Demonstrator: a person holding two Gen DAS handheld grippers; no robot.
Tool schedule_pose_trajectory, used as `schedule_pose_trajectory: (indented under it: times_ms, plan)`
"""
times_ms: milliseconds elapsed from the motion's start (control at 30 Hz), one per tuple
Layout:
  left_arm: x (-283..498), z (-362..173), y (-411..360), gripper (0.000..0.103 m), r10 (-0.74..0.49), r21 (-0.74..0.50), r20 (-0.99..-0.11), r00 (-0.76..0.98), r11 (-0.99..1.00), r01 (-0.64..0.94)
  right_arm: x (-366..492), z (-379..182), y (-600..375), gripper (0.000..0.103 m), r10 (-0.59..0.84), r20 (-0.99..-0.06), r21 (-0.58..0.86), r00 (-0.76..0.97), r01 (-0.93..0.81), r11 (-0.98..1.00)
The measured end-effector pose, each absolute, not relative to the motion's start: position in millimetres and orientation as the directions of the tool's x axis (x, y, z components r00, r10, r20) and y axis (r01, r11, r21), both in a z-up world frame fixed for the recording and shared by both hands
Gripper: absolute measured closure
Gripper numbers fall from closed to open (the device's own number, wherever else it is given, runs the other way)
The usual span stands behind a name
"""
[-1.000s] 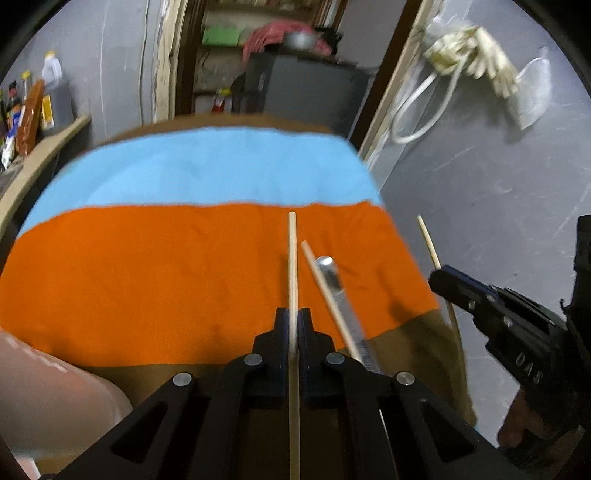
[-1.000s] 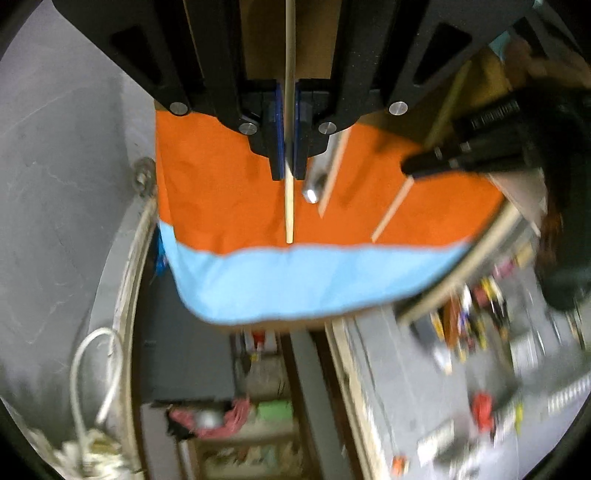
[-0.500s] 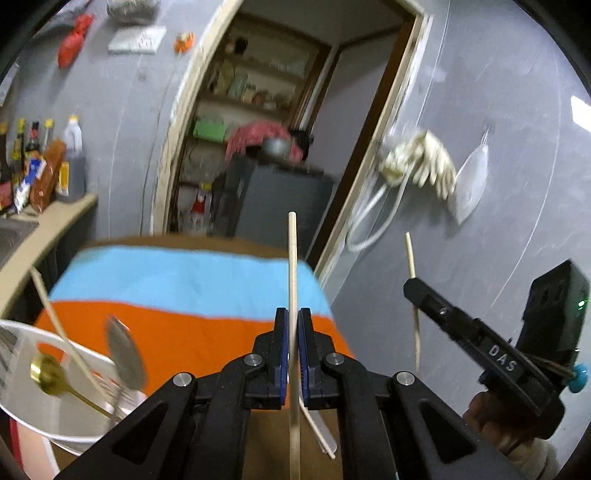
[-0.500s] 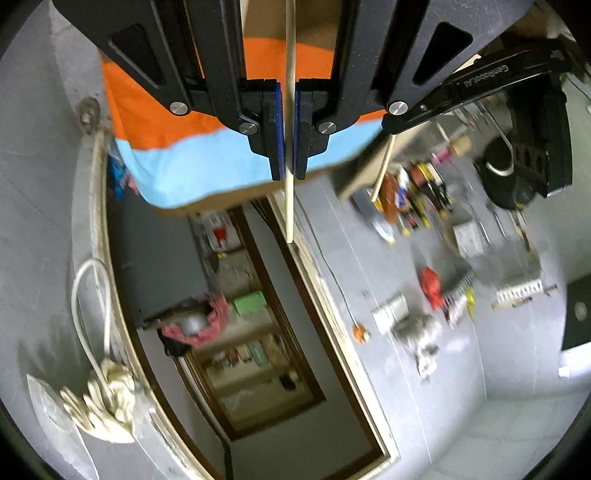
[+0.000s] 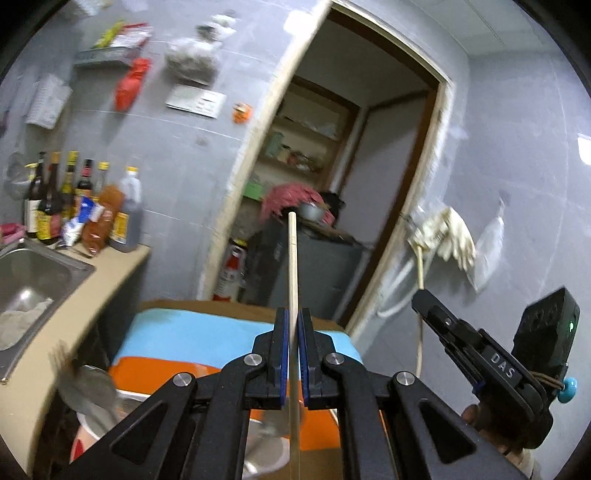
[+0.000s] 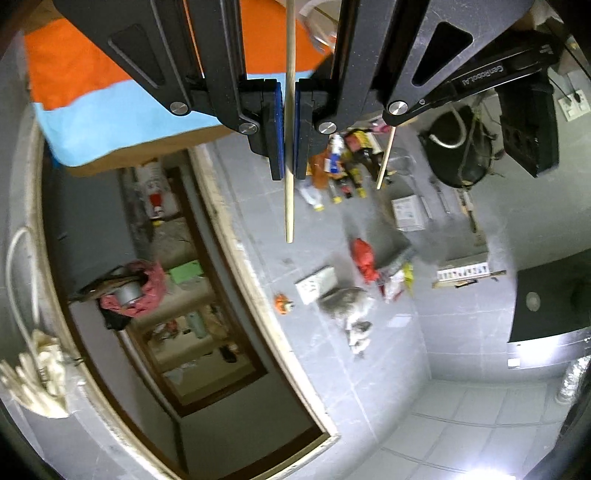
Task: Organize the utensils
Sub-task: 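Lift the second chopstick with the right tool and carry it over the caddy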
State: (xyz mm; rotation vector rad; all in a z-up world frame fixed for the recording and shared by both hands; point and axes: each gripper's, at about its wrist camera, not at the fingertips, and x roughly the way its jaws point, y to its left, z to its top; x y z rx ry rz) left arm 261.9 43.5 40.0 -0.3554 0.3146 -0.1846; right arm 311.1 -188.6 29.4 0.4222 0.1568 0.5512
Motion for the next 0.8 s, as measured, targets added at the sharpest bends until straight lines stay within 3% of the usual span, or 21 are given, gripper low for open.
schedule_pose_trajectory:
  times_ms: [367,800]
  plan:
    - [267,8,152,0.098,-0.042,-0.526,-0.197,0.98,0.847,-0.069,321,19,-120,0.098,0.579,0.072,0.483,0.812,-0.536,0.692]
    - [276,-29,159,0.098,0.009,-0.537,-0.138,0.99,0.839,-0.083,317,-1,-75,0.098,0.593,0.077,0.335,0.802,-0.581,0.742]
